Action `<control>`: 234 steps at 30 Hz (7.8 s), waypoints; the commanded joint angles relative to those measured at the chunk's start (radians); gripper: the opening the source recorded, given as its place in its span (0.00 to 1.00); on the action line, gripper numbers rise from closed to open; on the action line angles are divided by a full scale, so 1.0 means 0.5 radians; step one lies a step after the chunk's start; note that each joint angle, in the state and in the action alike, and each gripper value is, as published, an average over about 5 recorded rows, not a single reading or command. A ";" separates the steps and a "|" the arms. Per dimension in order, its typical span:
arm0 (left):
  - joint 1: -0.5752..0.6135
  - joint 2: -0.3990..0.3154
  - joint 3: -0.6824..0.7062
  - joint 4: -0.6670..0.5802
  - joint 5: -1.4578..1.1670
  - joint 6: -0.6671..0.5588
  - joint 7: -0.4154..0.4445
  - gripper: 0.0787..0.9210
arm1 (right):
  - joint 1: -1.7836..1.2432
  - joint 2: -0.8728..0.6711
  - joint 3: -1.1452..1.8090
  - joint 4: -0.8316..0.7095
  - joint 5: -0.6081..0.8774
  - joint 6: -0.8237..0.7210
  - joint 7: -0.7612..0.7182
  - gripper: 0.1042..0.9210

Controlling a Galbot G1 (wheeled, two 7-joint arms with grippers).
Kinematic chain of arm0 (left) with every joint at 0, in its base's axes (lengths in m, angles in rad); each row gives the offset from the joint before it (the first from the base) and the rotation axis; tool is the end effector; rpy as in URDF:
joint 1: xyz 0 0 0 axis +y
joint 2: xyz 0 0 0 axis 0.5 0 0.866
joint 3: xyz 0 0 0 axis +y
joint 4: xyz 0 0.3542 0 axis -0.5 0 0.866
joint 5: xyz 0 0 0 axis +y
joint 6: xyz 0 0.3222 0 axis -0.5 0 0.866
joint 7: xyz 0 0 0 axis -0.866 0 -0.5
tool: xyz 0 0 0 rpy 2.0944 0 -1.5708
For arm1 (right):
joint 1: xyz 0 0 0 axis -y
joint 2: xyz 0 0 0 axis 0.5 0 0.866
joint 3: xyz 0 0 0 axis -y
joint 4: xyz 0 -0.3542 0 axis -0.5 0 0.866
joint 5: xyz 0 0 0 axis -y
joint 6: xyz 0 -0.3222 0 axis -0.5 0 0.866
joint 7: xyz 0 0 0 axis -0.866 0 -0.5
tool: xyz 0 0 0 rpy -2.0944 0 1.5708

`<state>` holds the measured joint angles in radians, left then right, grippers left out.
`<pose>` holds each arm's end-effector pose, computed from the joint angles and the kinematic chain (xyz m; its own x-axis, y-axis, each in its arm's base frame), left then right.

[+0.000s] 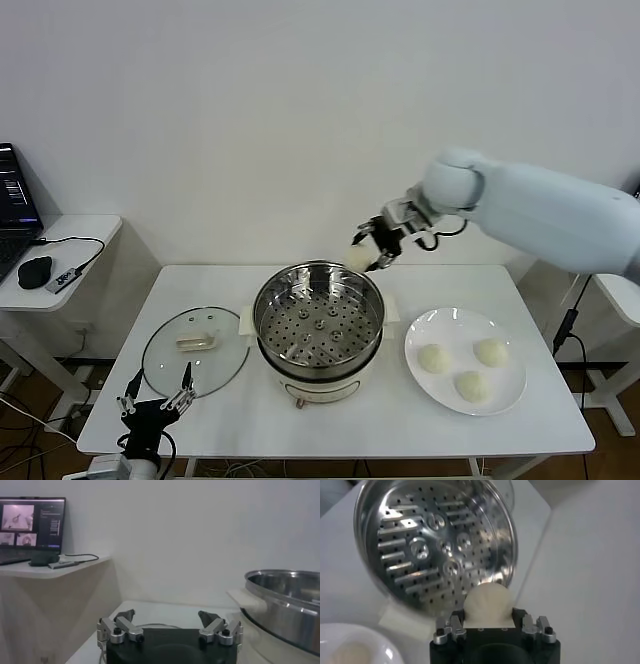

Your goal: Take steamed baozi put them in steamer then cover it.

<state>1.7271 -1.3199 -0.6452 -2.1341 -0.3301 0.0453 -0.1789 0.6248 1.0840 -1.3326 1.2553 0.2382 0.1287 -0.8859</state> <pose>0.1045 0.0772 -0.3008 -0.9771 -0.1426 0.1582 -0.1490 0.9884 -0.0293 0.5449 0.0473 -0.0313 -0.2493 -0.4174 0.8738 -0.6144 -0.6293 -0.4759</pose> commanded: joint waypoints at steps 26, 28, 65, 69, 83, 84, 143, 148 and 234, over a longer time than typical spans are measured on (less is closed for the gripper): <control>-0.020 -0.033 -0.009 0.012 -0.050 0.003 0.016 0.88 | -0.342 0.555 -0.037 -0.576 -1.025 0.789 0.183 0.61; -0.019 -0.034 -0.007 0.012 -0.049 0.003 0.015 0.88 | -0.344 0.551 -0.037 -0.576 -1.025 0.791 0.182 0.61; -0.043 0.059 0.036 -0.072 0.080 0.201 0.016 0.88 | 0.090 -1.301 -0.088 0.872 -0.085 -0.820 -0.127 0.88; -0.056 0.059 0.052 -0.068 0.104 0.193 0.019 0.88 | -0.064 -1.385 -0.092 0.871 -0.207 -0.816 -0.115 0.88; -0.050 0.053 0.020 -0.077 0.129 0.164 0.045 0.88 | -0.919 -1.236 0.449 0.617 -0.427 -0.817 -0.084 0.88; -0.048 0.049 0.018 -0.079 0.130 0.164 0.045 0.88 | -0.961 -1.211 0.479 0.585 -0.444 -0.813 -0.081 0.88; -0.061 0.037 -0.064 -0.067 0.113 0.156 0.061 0.88 | -0.290 -0.998 0.310 0.397 -0.136 -0.843 -0.267 0.60; -0.066 0.047 -0.055 -0.085 0.100 0.158 0.059 0.88 | 0.114 -0.946 0.144 0.501 0.093 -0.902 -0.261 0.60; -0.091 0.028 -0.043 -0.093 0.128 0.150 0.064 0.88 | 0.190 -1.260 -0.079 0.978 -0.052 -0.809 -0.513 0.88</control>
<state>1.6810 -1.3057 -0.6856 -2.1840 -0.2731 0.1197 -0.1465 0.7185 0.8370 -1.3592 1.5754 0.3705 -0.3879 -1.0695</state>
